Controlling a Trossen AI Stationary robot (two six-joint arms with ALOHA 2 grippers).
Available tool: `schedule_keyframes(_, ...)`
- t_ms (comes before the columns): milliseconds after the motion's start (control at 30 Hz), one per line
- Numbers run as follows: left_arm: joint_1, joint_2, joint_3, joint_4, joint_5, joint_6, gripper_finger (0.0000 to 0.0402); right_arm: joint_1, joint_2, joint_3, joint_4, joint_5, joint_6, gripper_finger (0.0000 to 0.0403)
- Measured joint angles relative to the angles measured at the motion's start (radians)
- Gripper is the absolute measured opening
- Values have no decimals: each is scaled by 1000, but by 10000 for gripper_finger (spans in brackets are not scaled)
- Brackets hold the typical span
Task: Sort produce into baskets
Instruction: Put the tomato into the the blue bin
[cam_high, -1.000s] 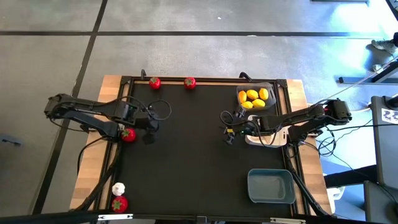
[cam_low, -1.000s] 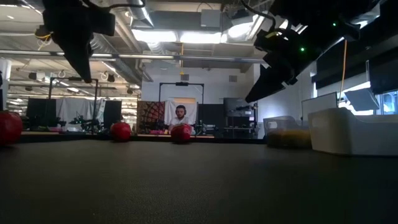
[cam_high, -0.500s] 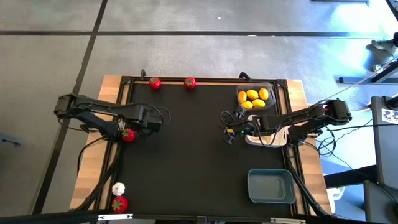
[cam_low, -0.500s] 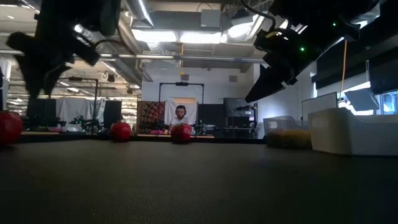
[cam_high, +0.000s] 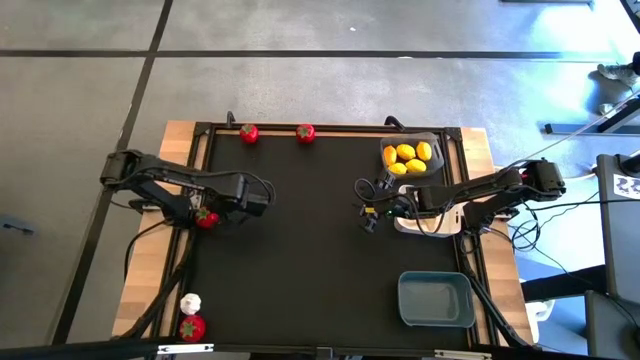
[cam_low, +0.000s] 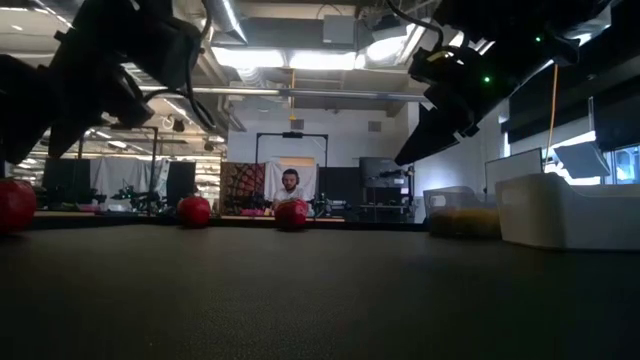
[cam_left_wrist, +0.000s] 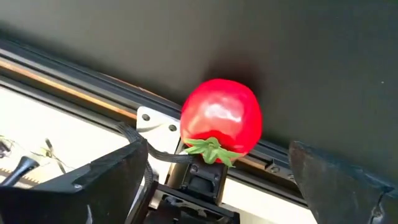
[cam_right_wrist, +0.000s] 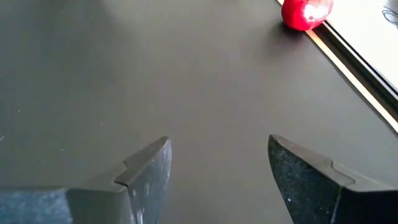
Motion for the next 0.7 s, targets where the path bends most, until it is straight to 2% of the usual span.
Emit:
schedule_keyframes(200,0,0,-66,15,37,4,384,0,0,0,-2,0,0,266)
schedule_keyframes(700,0,0,-209,152,34,66,384,0,0,0,2,0,0,266)
